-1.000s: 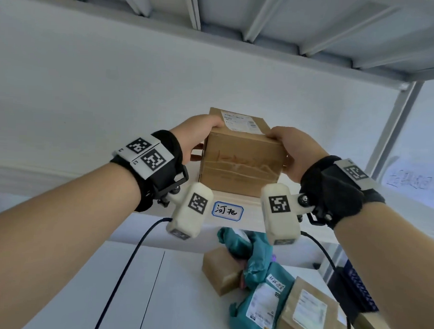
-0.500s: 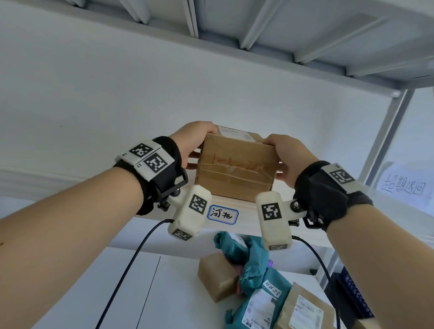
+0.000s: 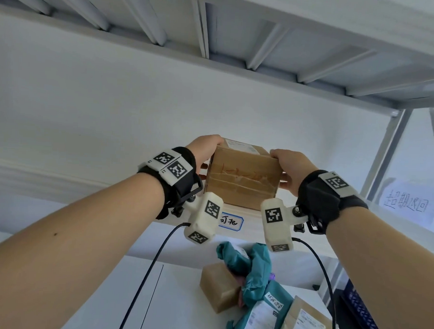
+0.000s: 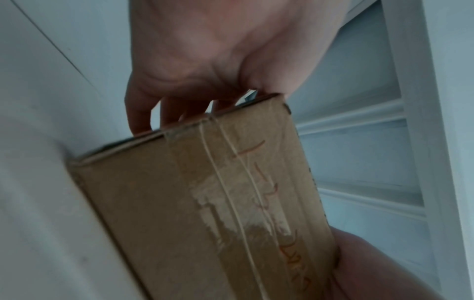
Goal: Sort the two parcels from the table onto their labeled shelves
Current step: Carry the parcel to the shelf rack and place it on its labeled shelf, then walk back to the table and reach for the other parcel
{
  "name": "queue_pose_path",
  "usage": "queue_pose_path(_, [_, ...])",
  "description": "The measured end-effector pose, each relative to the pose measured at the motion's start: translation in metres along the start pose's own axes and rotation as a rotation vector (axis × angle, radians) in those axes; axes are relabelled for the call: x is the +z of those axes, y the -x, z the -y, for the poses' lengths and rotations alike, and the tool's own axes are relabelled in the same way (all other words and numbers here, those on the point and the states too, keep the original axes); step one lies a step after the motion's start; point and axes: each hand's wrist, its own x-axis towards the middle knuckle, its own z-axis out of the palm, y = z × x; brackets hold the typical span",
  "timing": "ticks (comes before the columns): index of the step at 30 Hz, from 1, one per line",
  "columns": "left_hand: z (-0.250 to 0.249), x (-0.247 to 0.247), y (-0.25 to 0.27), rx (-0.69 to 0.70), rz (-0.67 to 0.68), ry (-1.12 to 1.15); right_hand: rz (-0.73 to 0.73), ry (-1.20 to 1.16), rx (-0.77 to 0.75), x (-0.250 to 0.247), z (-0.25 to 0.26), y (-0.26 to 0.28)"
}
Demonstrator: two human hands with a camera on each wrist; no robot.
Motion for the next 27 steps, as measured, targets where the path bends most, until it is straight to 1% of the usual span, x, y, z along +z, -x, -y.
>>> queue_pose_path(3, [-0.001, -0.005, 0.008, 0.054, -0.059, -0.044, -0.037, 0.021, -0.095, -0.007, 0.000, 0.002])
queue_pose_path(6, [-0.005, -0.014, 0.018, 0.138, -0.096, -0.129, -0.120, 0.097, -0.281, -0.014, 0.007, 0.010])
queue_pose_path(8, [-0.011, -0.019, 0.031, 0.188, -0.118, -0.209, -0.195, 0.103, -0.416, -0.016, 0.014, 0.020])
queue_pose_path(10, [-0.015, -0.024, 0.044, 0.229, -0.151, -0.306, -0.200, 0.095, -0.517, -0.013, 0.022, 0.036])
queue_pose_path(12, [-0.015, -0.030, 0.057, 0.266, -0.191, -0.426, -0.129, 0.094, -0.569, -0.003, 0.025, 0.053])
queue_pose_path(15, [-0.008, -0.045, 0.073, 0.272, -0.268, -0.597, 0.006, 0.111, -0.618, 0.026, 0.022, 0.081])
queue_pose_path(18, [0.009, -0.065, 0.095, 0.238, -0.326, -0.732, 0.140, 0.214, -0.656, 0.064, 0.012, 0.111])
queue_pose_path(21, [0.029, -0.093, 0.122, 0.168, -0.394, -0.805, 0.251, 0.325, -0.703, 0.102, 0.000, 0.138])
queue_pose_path(27, [0.077, -0.160, 0.169, -0.031, -0.498, -0.987, 0.446, 0.491, -0.712, 0.177, -0.033, 0.180])
